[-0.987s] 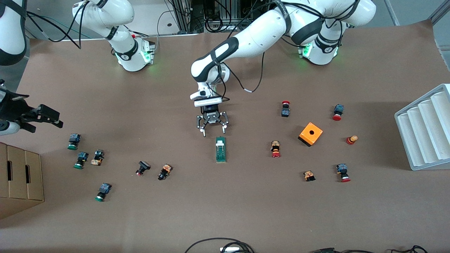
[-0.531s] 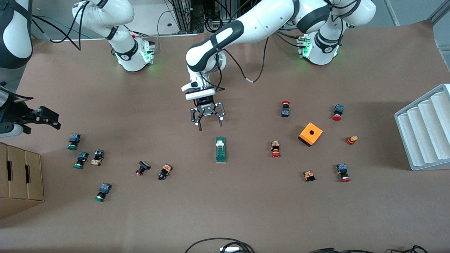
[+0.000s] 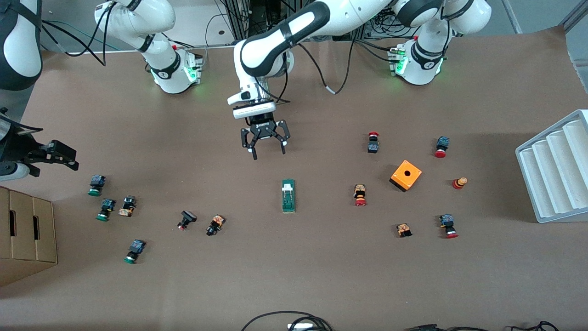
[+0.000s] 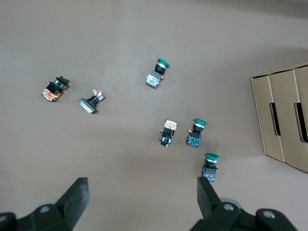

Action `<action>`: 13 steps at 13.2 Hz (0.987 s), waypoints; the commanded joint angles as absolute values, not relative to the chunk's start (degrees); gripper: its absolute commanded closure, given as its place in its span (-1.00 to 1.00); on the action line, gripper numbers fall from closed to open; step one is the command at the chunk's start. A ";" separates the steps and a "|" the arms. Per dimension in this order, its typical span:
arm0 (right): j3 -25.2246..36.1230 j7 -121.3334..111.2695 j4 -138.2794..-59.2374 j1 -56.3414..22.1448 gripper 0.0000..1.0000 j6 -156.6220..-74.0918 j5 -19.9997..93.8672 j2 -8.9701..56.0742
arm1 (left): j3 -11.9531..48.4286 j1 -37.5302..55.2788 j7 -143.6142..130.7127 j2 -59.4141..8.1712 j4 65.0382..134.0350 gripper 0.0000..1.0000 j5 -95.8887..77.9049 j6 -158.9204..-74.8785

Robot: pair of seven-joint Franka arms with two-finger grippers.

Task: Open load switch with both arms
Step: 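Open the left gripper and lift it off the switch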

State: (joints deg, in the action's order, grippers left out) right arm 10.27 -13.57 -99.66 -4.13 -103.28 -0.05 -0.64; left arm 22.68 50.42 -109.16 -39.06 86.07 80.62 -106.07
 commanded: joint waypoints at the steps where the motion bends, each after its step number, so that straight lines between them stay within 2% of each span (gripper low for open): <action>1: 10.28 -13.71 -98.17 -3.96 -1.00 -103.19 0.70 0.26 | 22.59 49.05 -104.08 -34.47 87.63 -1.00 76.57 -107.22; 7: 10.28 -13.71 -98.17 -4.13 -1.00 -103.36 0.79 0.35 | 22.59 46.59 -91.43 -27.87 87.54 -1.00 66.81 -108.72; 13: 10.20 -13.71 -98.17 -4.66 -1.00 -104.06 0.79 0.35 | 22.59 42.46 -88.52 -24.44 87.63 -1.00 64.08 -114.60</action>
